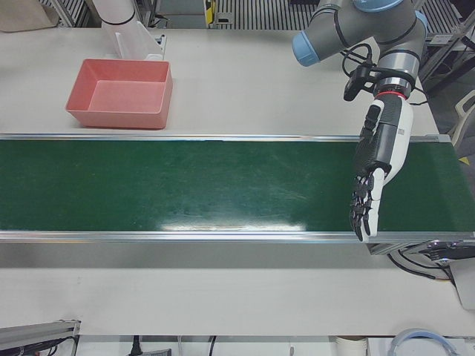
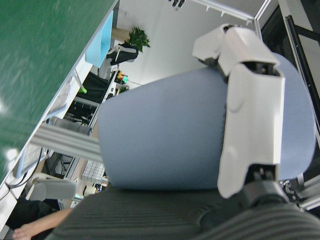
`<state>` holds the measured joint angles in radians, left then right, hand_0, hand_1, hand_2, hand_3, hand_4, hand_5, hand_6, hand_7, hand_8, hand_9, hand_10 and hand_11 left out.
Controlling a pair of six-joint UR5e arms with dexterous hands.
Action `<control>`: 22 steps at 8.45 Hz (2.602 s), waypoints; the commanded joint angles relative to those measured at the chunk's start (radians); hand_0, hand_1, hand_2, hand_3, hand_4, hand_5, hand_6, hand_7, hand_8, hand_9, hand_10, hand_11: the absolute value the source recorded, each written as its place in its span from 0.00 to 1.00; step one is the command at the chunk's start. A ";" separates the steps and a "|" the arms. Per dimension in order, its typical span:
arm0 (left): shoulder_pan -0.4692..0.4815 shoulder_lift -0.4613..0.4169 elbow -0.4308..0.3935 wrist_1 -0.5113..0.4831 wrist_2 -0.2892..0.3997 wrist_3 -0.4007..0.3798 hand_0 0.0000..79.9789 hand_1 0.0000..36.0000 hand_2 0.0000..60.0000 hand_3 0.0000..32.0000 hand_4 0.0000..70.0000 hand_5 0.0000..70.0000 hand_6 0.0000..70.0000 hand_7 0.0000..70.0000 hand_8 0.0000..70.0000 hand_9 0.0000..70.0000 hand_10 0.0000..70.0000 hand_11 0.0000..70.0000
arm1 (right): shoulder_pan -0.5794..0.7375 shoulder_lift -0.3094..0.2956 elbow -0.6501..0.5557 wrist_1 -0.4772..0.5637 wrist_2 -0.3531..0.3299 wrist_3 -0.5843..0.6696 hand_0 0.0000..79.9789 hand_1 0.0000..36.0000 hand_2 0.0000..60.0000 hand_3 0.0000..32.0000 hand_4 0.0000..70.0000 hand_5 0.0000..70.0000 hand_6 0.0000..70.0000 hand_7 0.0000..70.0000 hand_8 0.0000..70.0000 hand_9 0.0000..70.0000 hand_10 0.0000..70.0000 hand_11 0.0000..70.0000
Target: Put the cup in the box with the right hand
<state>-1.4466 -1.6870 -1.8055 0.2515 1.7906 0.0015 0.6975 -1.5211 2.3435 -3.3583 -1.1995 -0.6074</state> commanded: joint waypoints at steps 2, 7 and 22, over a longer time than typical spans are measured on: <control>0.000 0.000 -0.002 0.000 0.001 0.000 0.00 0.00 0.00 0.00 0.00 0.00 0.00 0.00 0.00 0.00 0.00 0.00 | -0.329 0.091 0.022 -0.038 0.136 -0.173 0.79 1.00 1.00 0.00 0.40 0.26 0.46 1.00 0.63 0.99 0.43 0.66; 0.000 0.000 0.002 0.000 0.000 0.000 0.00 0.00 0.00 0.00 0.00 0.00 0.00 0.00 0.00 0.00 0.00 0.00 | -0.547 0.130 0.007 -0.030 0.186 -0.313 0.80 0.87 0.56 0.00 0.28 0.17 0.23 0.85 0.24 0.45 0.19 0.32; 0.000 0.000 0.002 0.000 0.000 0.000 0.00 0.00 0.00 0.00 0.00 0.00 0.00 0.00 0.00 0.00 0.00 0.00 | 0.425 0.026 -0.300 -0.089 -0.061 0.095 0.56 0.10 0.05 0.00 0.31 0.06 0.20 0.86 0.20 0.43 0.14 0.22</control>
<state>-1.4466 -1.6874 -1.8039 0.2514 1.7902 0.0015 0.9184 -1.4862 2.1845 -3.4462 -1.1893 -0.5874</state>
